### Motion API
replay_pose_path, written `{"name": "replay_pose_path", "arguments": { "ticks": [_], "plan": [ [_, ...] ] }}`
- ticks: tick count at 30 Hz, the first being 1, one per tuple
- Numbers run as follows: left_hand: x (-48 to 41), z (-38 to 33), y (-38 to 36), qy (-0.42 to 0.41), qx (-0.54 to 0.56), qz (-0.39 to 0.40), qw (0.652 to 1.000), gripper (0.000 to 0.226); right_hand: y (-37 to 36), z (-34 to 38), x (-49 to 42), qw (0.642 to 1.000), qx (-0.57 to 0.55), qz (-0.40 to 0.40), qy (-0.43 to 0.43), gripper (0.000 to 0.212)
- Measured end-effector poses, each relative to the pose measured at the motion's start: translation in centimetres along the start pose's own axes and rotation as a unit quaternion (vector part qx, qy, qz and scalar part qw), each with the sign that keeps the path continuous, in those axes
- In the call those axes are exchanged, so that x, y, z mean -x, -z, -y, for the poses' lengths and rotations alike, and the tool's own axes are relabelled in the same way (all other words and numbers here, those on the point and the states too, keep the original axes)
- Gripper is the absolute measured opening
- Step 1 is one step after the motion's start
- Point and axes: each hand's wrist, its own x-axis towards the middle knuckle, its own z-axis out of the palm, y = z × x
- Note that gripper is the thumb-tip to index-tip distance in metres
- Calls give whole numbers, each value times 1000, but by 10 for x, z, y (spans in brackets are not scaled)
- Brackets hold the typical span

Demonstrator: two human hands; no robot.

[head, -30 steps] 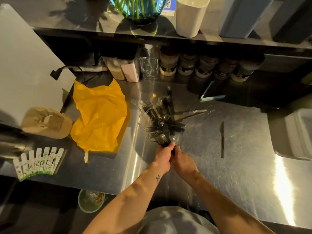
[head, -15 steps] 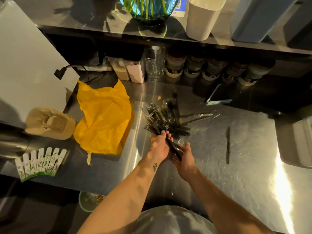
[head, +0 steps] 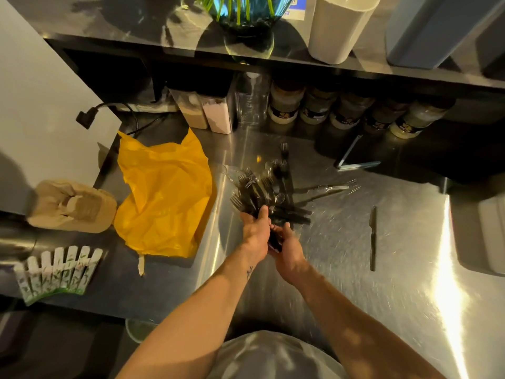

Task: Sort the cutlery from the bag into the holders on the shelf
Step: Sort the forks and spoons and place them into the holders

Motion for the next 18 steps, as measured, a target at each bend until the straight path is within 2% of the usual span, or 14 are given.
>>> {"name": "replay_pose_path", "arguments": {
  "ticks": [2,3,4,5,7,8,10,14,18],
  "plan": [
    [-10,-6,7,-3,14,-21,1000,20,7,1,-11,987,147,-16,58,38],
    [-15,-8,12,-5,13,-30,999,16,11,4,-18,964,240,-42,106,30],
    [-20,-10,17,-4,13,-35,999,10,15,8,-25,925,338,-75,157,27],
    [-22,-11,23,-3,19,-36,999,6,19,13,-32,871,435,-103,206,30],
    [-26,-13,32,9,61,-33,998,12,22,27,-40,754,583,-134,272,38],
    [-25,-14,35,14,82,-28,996,15,24,34,-42,709,627,-131,294,42],
    [-25,-15,41,38,111,-27,993,16,22,44,-49,645,694,-112,301,49],
    [-25,-9,46,87,142,-34,985,14,25,51,-62,567,766,-105,284,50],
    [-27,-2,45,111,147,-50,982,10,22,52,-67,551,784,-91,271,43]
  ]
}}
